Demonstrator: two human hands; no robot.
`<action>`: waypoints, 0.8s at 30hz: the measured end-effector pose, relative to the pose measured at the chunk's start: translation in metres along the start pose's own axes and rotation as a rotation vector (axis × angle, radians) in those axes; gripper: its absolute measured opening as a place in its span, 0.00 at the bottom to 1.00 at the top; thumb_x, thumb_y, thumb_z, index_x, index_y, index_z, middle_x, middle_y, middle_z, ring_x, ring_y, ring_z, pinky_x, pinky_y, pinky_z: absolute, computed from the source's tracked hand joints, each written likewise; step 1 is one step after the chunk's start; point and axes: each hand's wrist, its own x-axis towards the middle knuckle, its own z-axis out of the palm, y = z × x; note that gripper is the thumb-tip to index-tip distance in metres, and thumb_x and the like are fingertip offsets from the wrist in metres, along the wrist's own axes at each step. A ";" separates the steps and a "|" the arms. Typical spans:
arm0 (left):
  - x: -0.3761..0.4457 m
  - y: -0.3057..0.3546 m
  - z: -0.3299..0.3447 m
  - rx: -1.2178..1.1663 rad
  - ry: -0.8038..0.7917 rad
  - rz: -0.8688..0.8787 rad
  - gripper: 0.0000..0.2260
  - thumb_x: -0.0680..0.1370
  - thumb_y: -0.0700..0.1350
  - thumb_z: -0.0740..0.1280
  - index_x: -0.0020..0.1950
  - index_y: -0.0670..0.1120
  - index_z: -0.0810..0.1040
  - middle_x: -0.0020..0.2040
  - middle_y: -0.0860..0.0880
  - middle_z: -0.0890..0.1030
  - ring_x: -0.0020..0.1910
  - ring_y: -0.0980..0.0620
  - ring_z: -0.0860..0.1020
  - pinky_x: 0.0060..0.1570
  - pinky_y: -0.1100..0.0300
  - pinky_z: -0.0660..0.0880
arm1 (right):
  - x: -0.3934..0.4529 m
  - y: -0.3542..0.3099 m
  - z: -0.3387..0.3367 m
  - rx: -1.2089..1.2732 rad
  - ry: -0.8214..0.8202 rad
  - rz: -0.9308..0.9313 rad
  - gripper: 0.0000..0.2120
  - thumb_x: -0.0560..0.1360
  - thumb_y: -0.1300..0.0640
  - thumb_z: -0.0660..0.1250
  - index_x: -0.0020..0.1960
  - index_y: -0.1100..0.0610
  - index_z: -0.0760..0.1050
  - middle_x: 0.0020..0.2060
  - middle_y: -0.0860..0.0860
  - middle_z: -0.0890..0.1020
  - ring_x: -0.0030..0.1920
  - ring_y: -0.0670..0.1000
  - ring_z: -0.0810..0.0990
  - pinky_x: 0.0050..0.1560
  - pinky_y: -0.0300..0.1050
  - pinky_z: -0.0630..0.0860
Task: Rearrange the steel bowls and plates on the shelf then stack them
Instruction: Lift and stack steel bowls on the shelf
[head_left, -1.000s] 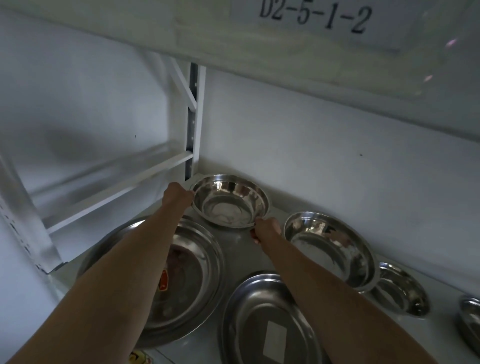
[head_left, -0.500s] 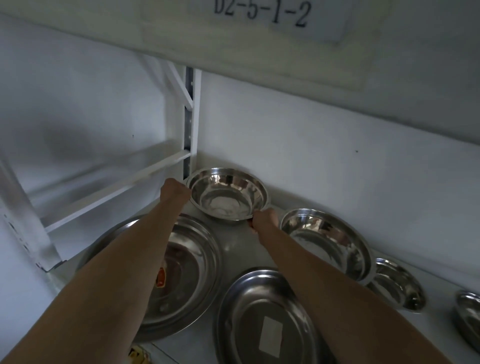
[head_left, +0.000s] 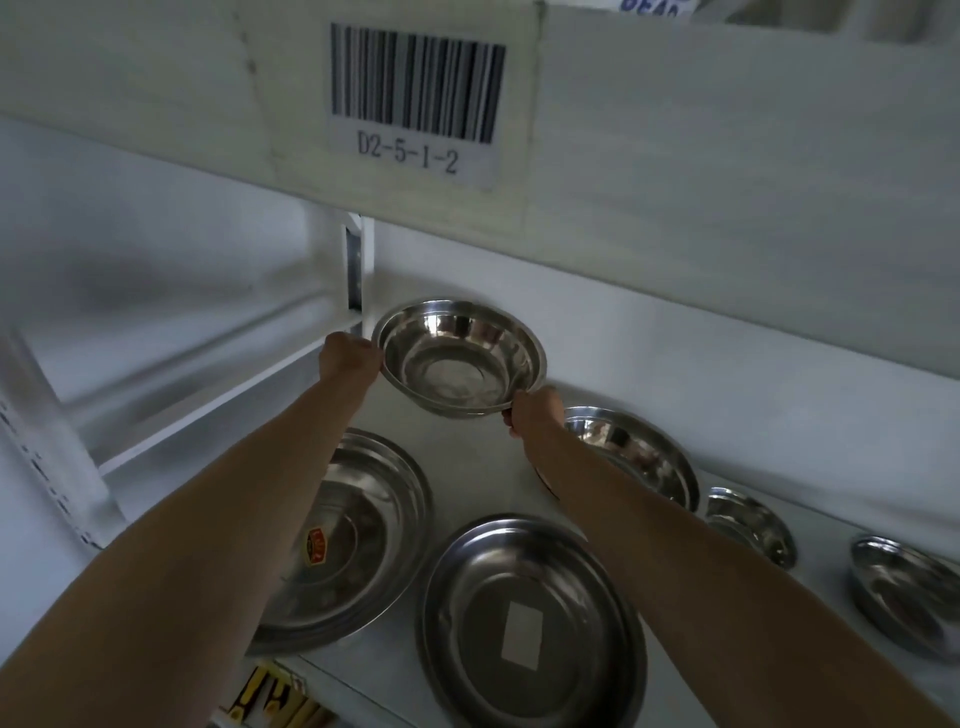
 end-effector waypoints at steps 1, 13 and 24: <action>-0.003 0.003 0.002 -0.009 -0.011 0.010 0.08 0.75 0.42 0.70 0.52 0.40 0.80 0.45 0.43 0.84 0.43 0.47 0.82 0.48 0.54 0.81 | -0.001 -0.003 -0.008 -0.015 0.002 0.001 0.10 0.78 0.64 0.58 0.38 0.59 0.71 0.35 0.57 0.79 0.31 0.53 0.75 0.33 0.46 0.72; -0.066 0.051 0.050 -0.100 -0.171 0.066 0.10 0.70 0.38 0.72 0.31 0.47 0.77 0.41 0.39 0.84 0.44 0.41 0.83 0.50 0.47 0.82 | -0.009 -0.008 -0.110 -0.121 0.073 -0.027 0.12 0.78 0.57 0.59 0.35 0.53 0.68 0.45 0.57 0.78 0.44 0.55 0.78 0.53 0.53 0.79; -0.127 0.060 0.102 0.013 -0.311 0.122 0.07 0.68 0.38 0.70 0.29 0.43 0.78 0.37 0.37 0.84 0.34 0.45 0.81 0.42 0.53 0.81 | -0.014 0.029 -0.174 -0.154 0.282 0.038 0.06 0.76 0.59 0.61 0.44 0.61 0.74 0.46 0.63 0.83 0.46 0.60 0.82 0.49 0.56 0.79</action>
